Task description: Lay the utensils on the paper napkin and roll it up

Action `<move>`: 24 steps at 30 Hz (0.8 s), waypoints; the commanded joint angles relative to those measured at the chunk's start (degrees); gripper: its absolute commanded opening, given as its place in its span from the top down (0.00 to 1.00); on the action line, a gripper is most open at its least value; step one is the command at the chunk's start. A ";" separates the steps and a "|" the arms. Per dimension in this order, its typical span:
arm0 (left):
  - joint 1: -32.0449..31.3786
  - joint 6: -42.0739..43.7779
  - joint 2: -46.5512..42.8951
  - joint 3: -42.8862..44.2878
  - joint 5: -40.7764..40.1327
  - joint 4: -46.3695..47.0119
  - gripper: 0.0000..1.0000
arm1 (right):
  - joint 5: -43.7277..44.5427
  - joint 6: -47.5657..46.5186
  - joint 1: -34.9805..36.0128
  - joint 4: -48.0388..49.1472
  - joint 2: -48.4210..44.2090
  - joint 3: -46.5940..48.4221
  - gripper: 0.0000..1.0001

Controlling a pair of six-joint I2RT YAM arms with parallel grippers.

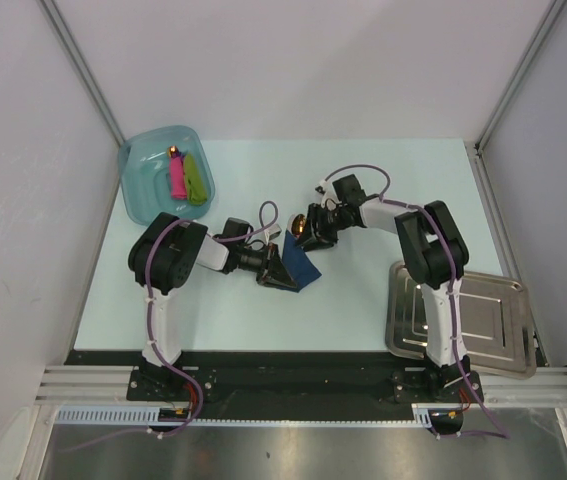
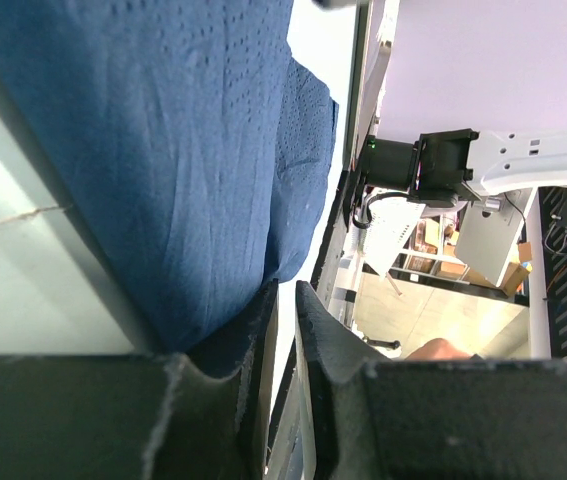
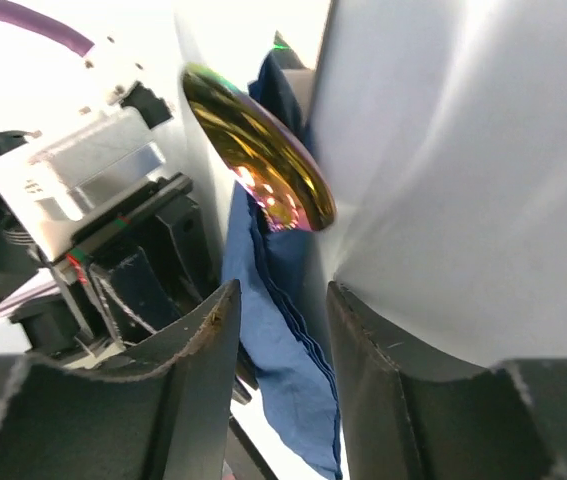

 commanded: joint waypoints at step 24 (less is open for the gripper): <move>2.34 6.08 -6.02 0.57 -6.95 -2.66 0.62 | -3.94 4.20 0.64 7.48 4.94 3.96 1.00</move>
